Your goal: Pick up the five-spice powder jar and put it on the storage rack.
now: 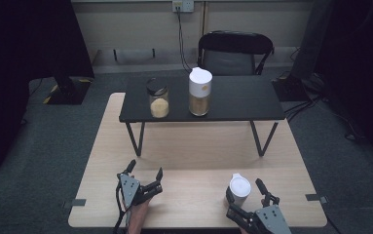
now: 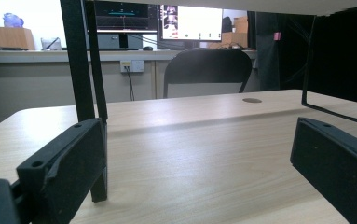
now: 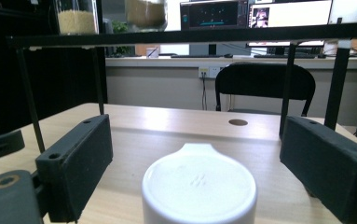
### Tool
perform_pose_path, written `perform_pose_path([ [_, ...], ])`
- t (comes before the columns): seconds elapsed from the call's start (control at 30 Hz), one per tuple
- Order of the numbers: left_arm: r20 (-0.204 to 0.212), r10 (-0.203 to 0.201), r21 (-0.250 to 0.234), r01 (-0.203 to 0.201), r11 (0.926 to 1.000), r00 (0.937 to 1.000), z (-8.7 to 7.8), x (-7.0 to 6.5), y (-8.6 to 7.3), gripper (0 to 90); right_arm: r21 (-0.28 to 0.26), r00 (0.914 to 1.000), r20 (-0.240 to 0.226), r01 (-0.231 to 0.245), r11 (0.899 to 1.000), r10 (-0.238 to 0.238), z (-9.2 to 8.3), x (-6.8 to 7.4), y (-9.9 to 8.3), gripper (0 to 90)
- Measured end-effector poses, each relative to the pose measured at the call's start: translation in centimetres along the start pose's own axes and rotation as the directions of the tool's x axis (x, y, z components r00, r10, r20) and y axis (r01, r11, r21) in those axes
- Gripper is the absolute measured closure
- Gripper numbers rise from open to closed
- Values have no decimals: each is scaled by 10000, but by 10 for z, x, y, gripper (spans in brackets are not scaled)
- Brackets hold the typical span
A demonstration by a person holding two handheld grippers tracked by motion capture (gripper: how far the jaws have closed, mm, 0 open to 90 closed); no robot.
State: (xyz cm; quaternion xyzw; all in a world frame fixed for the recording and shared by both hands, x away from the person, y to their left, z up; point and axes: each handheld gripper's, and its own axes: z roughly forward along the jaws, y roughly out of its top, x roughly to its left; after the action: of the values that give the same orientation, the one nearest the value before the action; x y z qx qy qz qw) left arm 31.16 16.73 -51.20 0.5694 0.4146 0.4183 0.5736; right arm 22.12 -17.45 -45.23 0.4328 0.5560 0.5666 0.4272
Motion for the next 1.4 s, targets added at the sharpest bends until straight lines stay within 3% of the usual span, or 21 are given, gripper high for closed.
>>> perform_pose_path([
  [0.27, 0, -2, -2, 2, 10000, 10000, 0, 0, 0, 28, 233, 9999, -9, 138, 9996, -138, 1, 1, -10, 127],
  [0.37, -1, -2, -1, 2, 10000, 10000, 0, 0, 0, 28, 379, 9991, 24, 432, 9983, -434, 2, 2, -12, 136],
  [0.7, -2, -1, -2, 1, 10000, 10000, 0, 0, 0, 28, 711, 9998, -123, 167, 9973, -159, 2, 0, -25, 171],
  [1.4, -4, -2, -6, 2, 10000, 10000, 0, 0, 0, 27, 1422, 9999, -73, 97, 9898, -88, 8, -3, -44, 247],
])
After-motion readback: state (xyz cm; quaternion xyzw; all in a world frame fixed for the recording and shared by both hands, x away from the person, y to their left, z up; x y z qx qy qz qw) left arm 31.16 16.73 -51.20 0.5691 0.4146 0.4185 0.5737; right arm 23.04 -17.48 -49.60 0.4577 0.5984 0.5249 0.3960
